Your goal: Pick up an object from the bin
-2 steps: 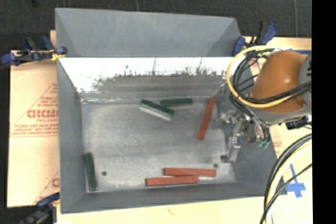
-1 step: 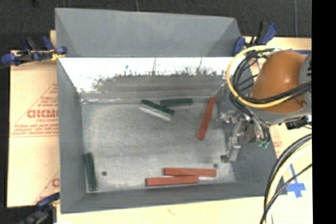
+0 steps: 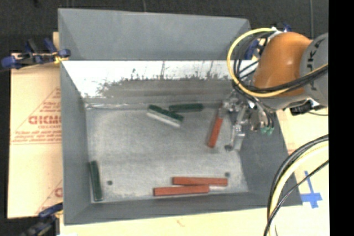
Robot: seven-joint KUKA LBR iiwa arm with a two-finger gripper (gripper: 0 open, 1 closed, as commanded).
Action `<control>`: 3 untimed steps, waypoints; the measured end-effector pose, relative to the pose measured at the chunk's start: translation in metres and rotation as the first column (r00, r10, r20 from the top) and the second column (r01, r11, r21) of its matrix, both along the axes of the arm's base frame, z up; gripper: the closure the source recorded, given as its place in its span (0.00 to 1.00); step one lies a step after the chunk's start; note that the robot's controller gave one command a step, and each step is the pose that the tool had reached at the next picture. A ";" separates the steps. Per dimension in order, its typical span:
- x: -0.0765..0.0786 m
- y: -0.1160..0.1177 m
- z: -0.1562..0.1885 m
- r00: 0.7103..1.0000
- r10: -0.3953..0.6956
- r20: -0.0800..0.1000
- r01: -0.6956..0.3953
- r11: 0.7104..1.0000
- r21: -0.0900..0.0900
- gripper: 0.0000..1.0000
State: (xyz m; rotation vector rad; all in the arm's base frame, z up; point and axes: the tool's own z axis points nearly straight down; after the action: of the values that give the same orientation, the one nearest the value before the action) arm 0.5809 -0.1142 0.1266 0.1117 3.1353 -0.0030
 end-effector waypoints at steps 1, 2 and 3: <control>0.010 0.000 -0.030 0.984 0.178 0.004 -0.178 0.984 -0.001 0.00; 0.050 -0.002 -0.054 0.919 0.394 0.004 -0.394 0.919 -0.003 1.00; 0.050 -0.002 -0.054 0.920 0.393 0.004 -0.393 0.920 -0.003 1.00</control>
Offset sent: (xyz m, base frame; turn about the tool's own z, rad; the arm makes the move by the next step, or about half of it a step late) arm 0.0480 -0.0006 -0.0566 -0.4079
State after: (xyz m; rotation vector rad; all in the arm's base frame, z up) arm 0.6311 -0.1164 0.0727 -0.5188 3.0895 -0.0041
